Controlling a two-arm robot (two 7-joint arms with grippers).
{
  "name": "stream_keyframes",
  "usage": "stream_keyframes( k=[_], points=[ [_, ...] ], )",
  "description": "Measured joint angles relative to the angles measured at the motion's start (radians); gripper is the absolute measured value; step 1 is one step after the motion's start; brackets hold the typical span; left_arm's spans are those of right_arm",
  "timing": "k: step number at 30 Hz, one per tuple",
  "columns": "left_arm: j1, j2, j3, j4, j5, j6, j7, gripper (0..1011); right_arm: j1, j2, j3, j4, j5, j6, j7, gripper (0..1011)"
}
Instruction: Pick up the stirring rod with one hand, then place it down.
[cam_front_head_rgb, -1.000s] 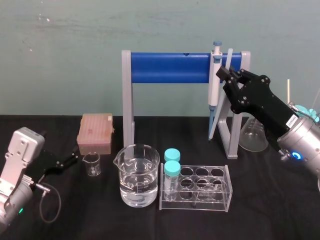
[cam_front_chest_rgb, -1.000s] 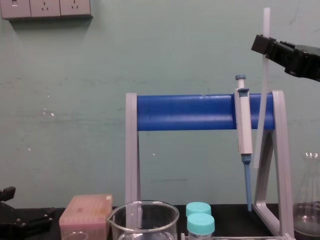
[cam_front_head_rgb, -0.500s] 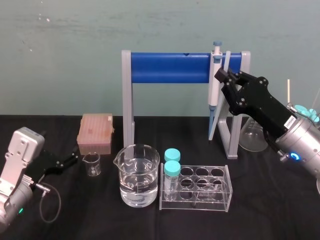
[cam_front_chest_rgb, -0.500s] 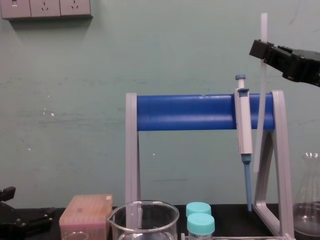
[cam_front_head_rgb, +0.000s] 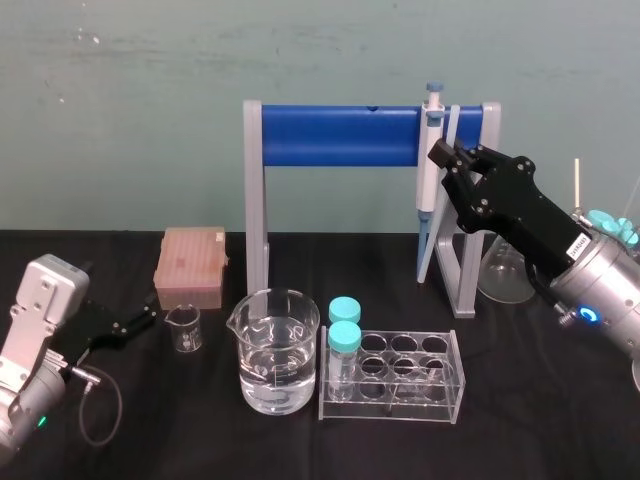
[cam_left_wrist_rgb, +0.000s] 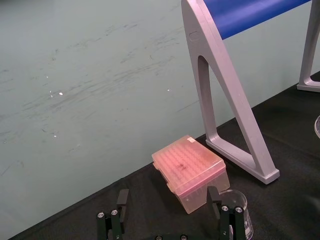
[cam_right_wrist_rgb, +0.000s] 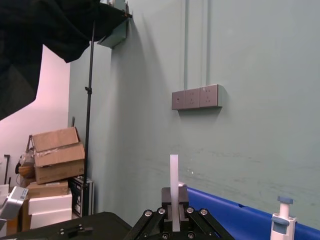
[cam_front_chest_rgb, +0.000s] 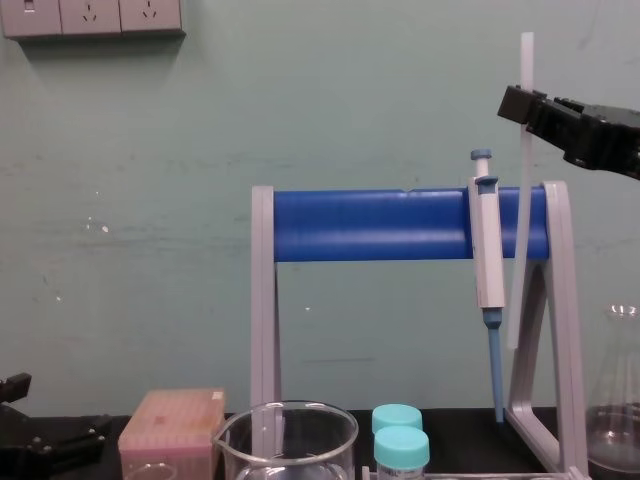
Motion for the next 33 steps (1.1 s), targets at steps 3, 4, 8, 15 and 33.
stream_keyframes(
  k=[3,4,8,15,33],
  points=[
    [0.000,0.000,0.000,0.000,0.000,0.000,0.000,1000,-0.001,-0.001,-0.001,0.000,0.000,0.000,0.000,69],
    [0.000,0.000,0.000,0.000,0.000,0.000,0.000,1000,-0.001,-0.001,-0.001,0.000,0.001,0.001,0.000,69],
    [0.000,0.000,0.000,0.000,0.000,0.000,0.000,1000,-0.003,-0.001,-0.002,-0.001,0.001,0.001,-0.001,69],
    [0.000,0.000,0.000,0.000,0.000,0.000,0.000,1000,-0.004,-0.002,-0.002,-0.002,0.001,0.002,-0.003,69],
    [0.000,0.000,0.000,0.000,0.000,0.000,0.000,1000,0.002,-0.003,-0.008,0.006,0.004,0.007,0.000,69]
  ],
)
